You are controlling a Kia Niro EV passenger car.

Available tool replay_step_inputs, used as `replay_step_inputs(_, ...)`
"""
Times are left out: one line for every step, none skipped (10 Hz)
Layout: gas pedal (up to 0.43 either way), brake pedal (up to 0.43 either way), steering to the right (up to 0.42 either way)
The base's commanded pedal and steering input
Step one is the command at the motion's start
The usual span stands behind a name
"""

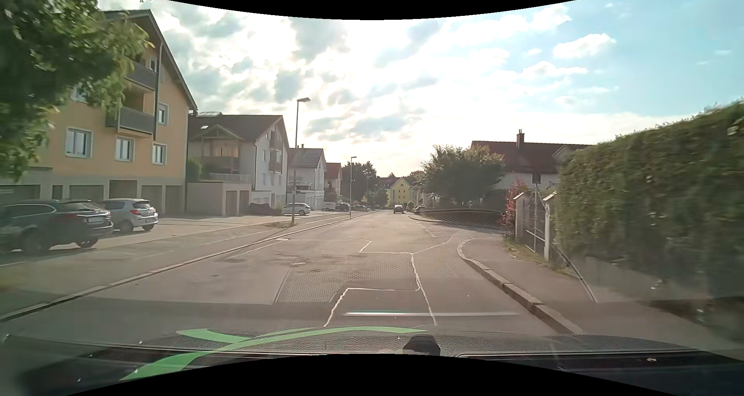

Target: Follow the waypoints while adhering to traffic rules and regulations

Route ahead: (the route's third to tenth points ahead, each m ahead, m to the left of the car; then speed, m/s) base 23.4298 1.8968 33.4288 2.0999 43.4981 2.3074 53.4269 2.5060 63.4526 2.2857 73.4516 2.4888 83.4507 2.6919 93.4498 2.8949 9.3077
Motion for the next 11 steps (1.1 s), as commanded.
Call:
replay_step_inputs(0.098,0.000,0.003)
replay_step_inputs(0.079,0.000,0.005)
replay_step_inputs(0.079,0.000,0.006)
replay_step_inputs(0.079,0.000,0.006)
replay_step_inputs(0.067,0.000,0.006)
replay_step_inputs(0.067,0.000,0.006)
replay_step_inputs(0.067,0.000,0.006)
replay_step_inputs(0.067,0.000,0.005)
replay_step_inputs(0.067,0.000,0.005)
replay_step_inputs(0.067,0.000,0.005)
replay_step_inputs(0.079,0.000,0.005)
